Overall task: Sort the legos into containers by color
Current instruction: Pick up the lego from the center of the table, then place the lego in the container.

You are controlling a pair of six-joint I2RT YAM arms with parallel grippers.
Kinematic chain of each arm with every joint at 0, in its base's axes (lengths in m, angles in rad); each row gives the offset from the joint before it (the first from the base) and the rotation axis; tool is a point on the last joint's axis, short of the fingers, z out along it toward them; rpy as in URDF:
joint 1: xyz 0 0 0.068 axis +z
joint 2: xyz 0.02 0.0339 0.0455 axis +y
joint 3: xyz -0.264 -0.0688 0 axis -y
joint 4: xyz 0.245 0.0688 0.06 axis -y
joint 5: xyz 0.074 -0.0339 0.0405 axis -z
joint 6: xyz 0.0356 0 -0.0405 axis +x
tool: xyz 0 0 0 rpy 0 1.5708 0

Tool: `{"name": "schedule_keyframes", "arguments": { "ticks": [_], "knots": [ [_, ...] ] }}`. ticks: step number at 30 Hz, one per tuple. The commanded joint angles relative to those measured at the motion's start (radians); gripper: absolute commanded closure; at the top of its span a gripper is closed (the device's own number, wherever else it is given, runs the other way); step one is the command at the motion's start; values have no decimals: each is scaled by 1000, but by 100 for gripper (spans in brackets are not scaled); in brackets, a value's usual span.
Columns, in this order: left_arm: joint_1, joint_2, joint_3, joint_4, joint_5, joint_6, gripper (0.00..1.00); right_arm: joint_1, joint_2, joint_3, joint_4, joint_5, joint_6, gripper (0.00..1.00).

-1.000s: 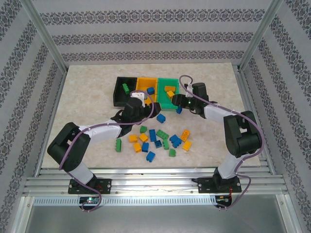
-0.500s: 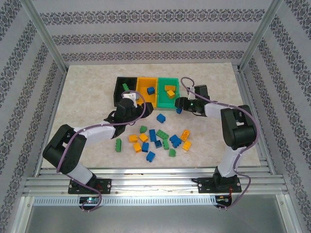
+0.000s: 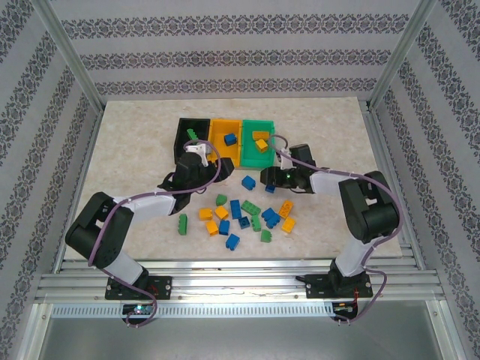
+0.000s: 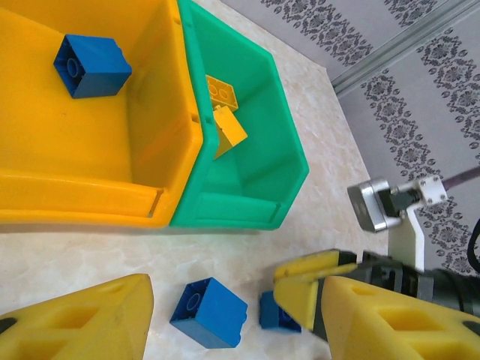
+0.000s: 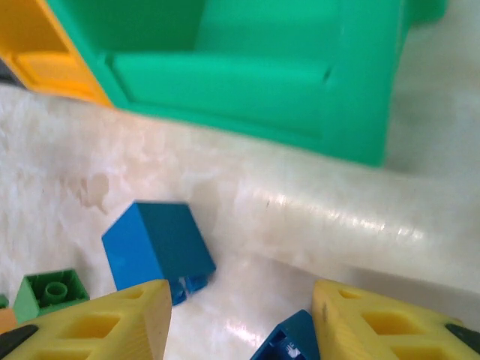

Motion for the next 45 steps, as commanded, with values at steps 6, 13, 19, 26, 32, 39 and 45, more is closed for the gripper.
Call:
{"name": "schedule_keyframes", "arguments": {
  "ticks": [6, 13, 19, 26, 32, 39, 45],
  "knots": [
    [16, 24, 12, 62, 55, -35, 39, 112, -49, 23, -223, 363, -87, 41],
    [26, -16, 10, -8, 30, 3, 39, 165, -45, 26, -261, 435, -124, 50],
    [49, -45, -14, -32, 10, -7, 39, 171, -14, 66, -280, 423, -144, 68],
    [97, -125, -74, -56, -12, -20, 39, 183, -80, 123, -291, 389, -123, 70],
    [119, -203, -122, -65, -43, -23, 39, 205, -46, 298, -293, 309, -89, 70],
    [123, -270, -136, -119, -62, -23, 39, 245, 164, 634, -325, 277, -80, 68],
    [123, -291, -100, -202, -28, -7, 39, 241, 377, 933, -402, 302, -100, 57]
  ]
}}
